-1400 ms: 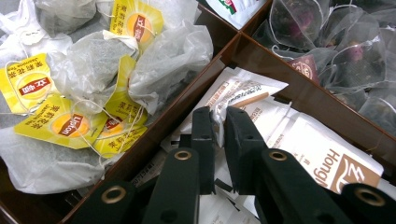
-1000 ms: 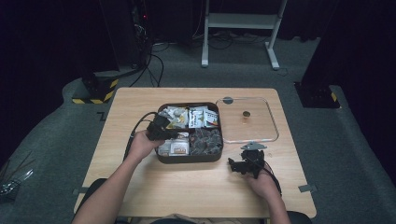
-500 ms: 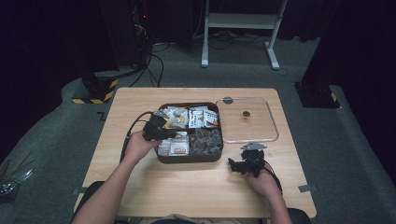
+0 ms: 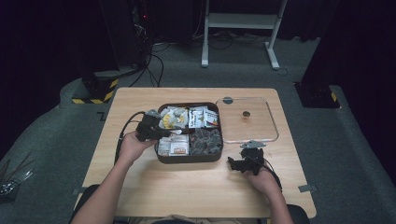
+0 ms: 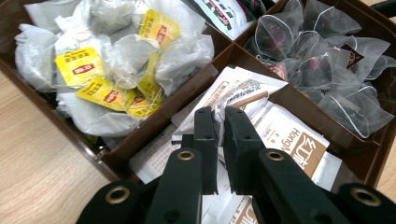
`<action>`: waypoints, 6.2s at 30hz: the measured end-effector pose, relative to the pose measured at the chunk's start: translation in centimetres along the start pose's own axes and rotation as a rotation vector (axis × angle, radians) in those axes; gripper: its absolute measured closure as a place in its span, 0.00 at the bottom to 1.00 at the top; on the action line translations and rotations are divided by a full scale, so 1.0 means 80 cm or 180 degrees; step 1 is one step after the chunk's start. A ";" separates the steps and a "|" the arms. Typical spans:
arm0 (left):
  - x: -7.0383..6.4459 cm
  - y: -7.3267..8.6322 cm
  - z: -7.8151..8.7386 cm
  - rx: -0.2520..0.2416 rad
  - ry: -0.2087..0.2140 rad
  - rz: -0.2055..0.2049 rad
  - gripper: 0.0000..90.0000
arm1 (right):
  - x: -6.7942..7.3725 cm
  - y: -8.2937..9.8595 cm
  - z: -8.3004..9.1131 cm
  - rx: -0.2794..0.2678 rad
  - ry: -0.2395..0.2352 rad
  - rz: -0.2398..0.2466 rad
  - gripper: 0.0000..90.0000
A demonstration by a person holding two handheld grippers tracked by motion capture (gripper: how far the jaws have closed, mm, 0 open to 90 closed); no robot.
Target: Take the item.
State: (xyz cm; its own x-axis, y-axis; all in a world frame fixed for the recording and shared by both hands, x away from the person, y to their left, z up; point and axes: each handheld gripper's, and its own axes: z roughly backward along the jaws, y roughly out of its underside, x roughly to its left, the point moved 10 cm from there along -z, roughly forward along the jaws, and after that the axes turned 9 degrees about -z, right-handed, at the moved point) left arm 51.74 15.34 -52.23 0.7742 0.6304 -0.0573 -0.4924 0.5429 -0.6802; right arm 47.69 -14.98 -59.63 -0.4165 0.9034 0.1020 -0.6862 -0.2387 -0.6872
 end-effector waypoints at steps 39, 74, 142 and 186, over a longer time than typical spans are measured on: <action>0.056 0.035 0.065 -0.0170 -0.0264 0.0416 0.93 | 0.002 -0.004 -0.005 0.0011 -0.0028 0.0027 0.09; 0.107 0.093 0.033 0.0225 -0.0351 0.0818 0.92 | 0.002 -0.004 -0.005 0.0010 -0.0027 0.0025 0.09; 0.116 0.121 0.069 -0.0158 -0.0785 0.0785 0.40 | 0.003 -0.006 -0.006 0.0022 -0.0062 0.0049 0.09; 0.170 0.195 0.062 -0.0062 -0.1599 0.0866 0.04 | 0.003 -0.008 -0.008 0.0022 -0.0055 0.0055 0.08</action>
State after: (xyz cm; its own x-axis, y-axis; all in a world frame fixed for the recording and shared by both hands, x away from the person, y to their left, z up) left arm 52.61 35.10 -59.99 0.3340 0.9350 0.1190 -0.6365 0.3168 -0.7032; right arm 48.41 -14.38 -59.68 -0.4384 0.8929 0.1026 -0.6830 -0.2567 -0.6838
